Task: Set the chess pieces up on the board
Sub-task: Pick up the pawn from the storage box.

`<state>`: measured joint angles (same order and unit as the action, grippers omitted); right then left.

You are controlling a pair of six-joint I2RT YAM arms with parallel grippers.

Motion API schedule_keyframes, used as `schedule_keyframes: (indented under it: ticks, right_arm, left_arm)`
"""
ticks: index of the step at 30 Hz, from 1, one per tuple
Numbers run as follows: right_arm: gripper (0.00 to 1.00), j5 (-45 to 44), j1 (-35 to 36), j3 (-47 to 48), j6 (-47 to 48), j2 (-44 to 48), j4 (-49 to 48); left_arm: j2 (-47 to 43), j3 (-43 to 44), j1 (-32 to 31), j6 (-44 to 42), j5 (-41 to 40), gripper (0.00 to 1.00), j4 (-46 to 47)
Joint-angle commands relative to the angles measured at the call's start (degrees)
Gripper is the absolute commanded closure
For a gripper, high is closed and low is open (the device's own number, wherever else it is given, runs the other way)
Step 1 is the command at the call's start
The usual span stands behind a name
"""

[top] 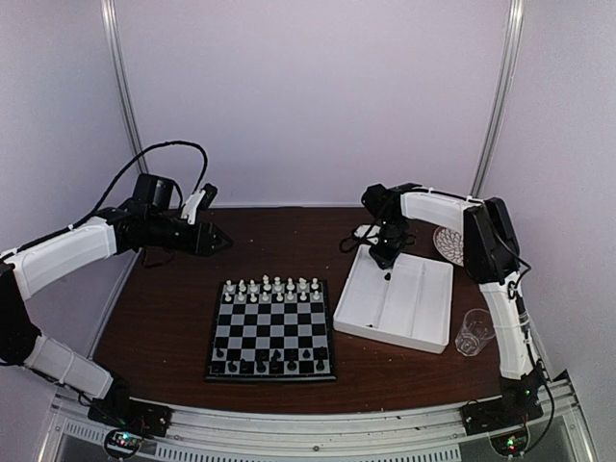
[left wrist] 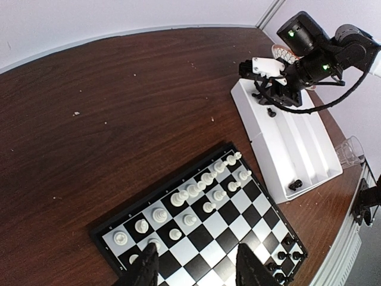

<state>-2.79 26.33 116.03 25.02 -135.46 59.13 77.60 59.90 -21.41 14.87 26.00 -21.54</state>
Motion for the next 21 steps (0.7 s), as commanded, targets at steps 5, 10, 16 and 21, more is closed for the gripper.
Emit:
schedule_keyframes:
  ticks: [5,10,16,21]
  right_arm:
    - [0.64,-0.1,-0.9,1.7,-1.7,-1.8,0.5]
    - [0.71,1.1,-1.3,2.1,-2.4,-1.8,0.3]
    - [0.73,2.5,-2.4,3.8,-4.3,-3.2,0.8]
    - [0.75,5.5,-3.3,6.7,-6.1,-5.5,2.4]
  left_arm:
    - [0.7,2.0,0.5,-0.6,1.2,0.56,0.0]
    - [1.0,2.0,0.5,-0.6,1.3,0.56,0.0]
    - [1.2,2.1,0.5,-0.5,1.4,0.56,0.0]
    - [1.5,2.1,0.5,-0.5,1.5,0.56,-0.2]
